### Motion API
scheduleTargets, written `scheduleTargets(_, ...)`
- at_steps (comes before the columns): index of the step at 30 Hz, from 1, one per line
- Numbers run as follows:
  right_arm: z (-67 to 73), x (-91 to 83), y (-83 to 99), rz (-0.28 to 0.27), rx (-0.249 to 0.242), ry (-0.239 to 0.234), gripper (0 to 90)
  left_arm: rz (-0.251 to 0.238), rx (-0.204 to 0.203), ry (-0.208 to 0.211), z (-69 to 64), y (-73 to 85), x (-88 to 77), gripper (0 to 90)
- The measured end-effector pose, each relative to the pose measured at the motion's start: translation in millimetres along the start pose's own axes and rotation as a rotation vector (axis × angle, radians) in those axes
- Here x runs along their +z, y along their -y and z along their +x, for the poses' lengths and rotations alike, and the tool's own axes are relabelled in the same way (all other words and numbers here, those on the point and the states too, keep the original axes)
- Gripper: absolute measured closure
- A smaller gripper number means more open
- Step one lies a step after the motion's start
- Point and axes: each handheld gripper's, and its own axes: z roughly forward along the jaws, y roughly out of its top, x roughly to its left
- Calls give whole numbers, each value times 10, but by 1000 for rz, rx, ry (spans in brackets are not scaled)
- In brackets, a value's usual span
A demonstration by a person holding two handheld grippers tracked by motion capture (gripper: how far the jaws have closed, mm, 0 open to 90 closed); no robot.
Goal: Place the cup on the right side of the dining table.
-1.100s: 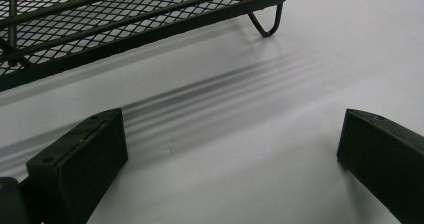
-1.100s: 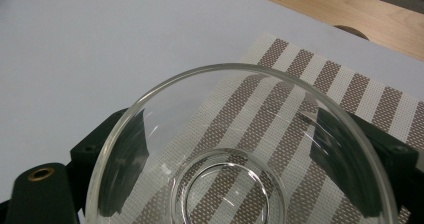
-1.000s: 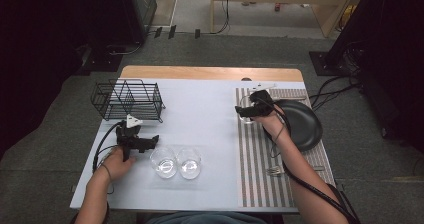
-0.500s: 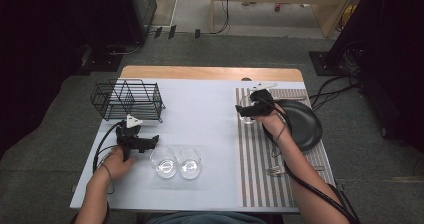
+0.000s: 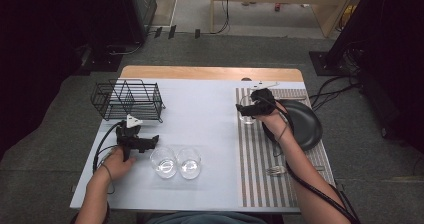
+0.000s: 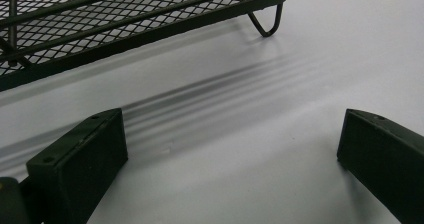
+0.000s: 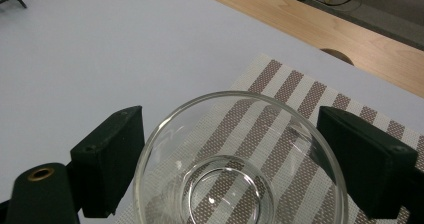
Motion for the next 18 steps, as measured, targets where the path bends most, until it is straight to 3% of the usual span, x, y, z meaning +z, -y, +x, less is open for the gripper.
scheduleTargets(18,36,-126,-74,2,-11,20,139,0,0,0,0,0,0,0)
